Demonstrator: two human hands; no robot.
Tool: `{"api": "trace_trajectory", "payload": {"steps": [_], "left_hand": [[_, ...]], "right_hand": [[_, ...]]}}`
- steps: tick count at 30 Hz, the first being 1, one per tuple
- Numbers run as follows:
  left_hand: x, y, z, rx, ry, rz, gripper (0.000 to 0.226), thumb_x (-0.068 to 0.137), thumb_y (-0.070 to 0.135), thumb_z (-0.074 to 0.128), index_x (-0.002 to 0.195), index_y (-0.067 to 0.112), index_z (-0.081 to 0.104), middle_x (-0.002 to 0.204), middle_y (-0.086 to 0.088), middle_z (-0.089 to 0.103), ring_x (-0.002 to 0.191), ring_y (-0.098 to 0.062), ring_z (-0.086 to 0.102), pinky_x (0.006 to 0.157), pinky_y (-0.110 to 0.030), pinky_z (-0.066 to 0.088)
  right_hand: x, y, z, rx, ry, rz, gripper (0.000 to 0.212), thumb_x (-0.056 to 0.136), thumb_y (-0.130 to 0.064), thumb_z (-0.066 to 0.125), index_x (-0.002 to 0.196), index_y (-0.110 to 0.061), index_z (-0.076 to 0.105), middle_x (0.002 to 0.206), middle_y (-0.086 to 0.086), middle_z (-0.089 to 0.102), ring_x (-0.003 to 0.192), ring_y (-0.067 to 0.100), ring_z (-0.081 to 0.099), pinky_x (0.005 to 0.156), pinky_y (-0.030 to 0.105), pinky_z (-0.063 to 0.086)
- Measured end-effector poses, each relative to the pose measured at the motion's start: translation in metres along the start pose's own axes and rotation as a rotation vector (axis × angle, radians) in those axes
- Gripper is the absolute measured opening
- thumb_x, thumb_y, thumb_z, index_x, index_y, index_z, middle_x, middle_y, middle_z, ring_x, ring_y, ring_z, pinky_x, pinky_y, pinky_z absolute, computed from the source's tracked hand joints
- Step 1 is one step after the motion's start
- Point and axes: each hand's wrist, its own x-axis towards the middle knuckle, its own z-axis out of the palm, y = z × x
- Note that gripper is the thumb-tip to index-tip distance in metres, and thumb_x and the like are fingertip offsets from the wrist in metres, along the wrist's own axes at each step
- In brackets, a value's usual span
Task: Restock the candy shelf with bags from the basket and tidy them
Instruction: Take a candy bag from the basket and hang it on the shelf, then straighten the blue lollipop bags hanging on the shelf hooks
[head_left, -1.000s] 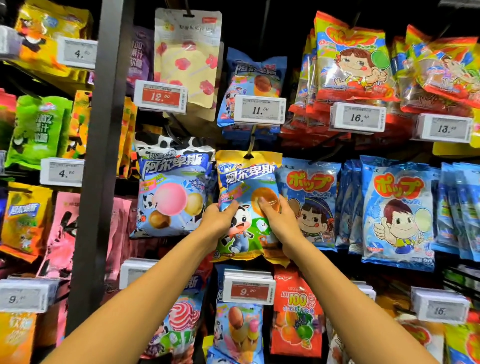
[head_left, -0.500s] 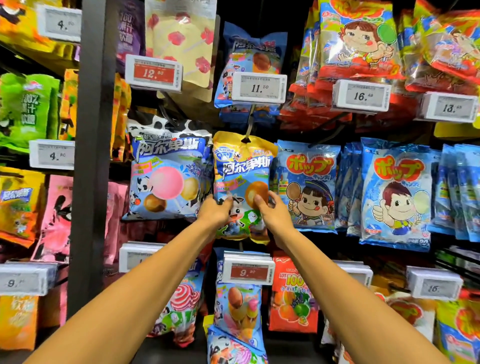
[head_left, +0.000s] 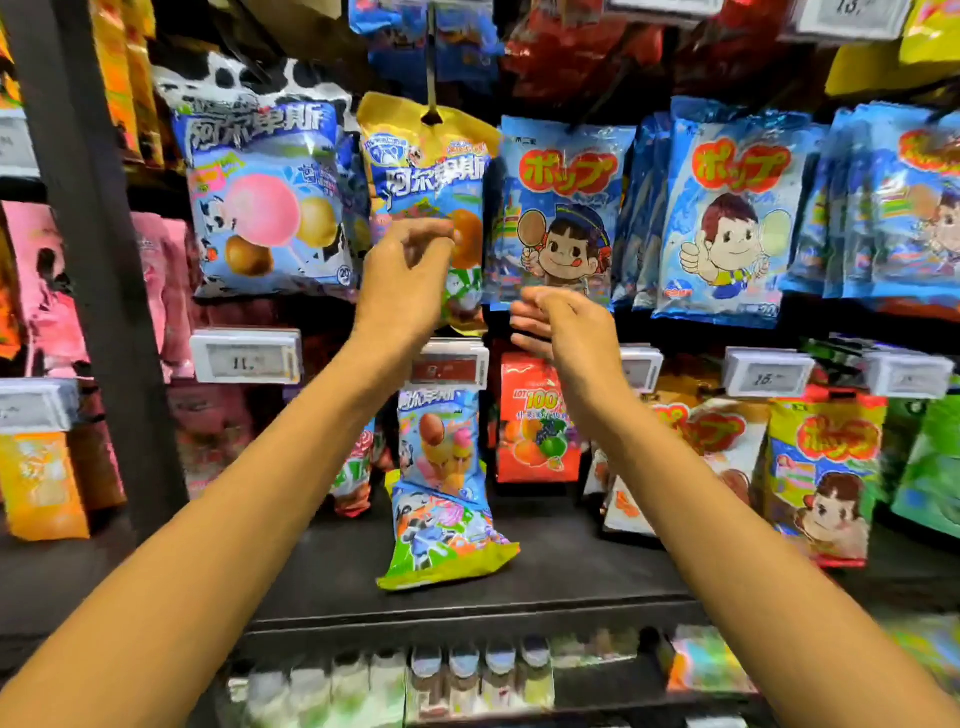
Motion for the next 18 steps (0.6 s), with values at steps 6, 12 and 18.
{"api": "trace_trajectory", "payload": {"steps": [6, 12, 18], "left_hand": [[-0.093, -0.043, 0.015, -0.132, -0.047, 0.012, 0.021, 0.093, 0.000, 0.049, 0.088, 0.015, 0.063, 0.086, -0.003, 0.068, 0.082, -0.014, 0.064, 0.081, -0.033, 0.052], [-0.205, -0.143, 0.030, -0.174, -0.071, -0.345, 0.020, 0.089, 0.005, 0.048, 0.081, 0.017, 0.062, 0.070, 0.008, 0.071, 0.066, -0.008, 0.062, 0.066, -0.023, 0.056], [-0.388, -0.267, 0.064, 0.007, -0.060, -0.974, 0.031, 0.098, 0.004, 0.049, 0.075, 0.018, 0.064, 0.075, -0.004, 0.064, 0.062, -0.016, 0.056, 0.059, -0.029, 0.050]], "right_hand": [[-0.089, 0.029, -0.059, -0.095, -0.003, -0.154, 0.022, 0.100, -0.009, 0.048, 0.089, -0.010, 0.067, 0.073, 0.002, 0.068, 0.068, 0.013, 0.065, 0.065, 0.023, 0.056], [-0.184, 0.134, -0.144, -0.236, 0.052, 0.146, 0.021, 0.099, -0.007, 0.049, 0.091, -0.015, 0.067, 0.072, -0.001, 0.071, 0.068, 0.011, 0.065, 0.062, 0.021, 0.053], [-0.301, 0.262, -0.256, -0.369, 0.111, 0.671, 0.024, 0.098, 0.002, 0.046, 0.090, -0.004, 0.068, 0.067, 0.009, 0.069, 0.064, 0.014, 0.062, 0.064, 0.028, 0.050]]}}
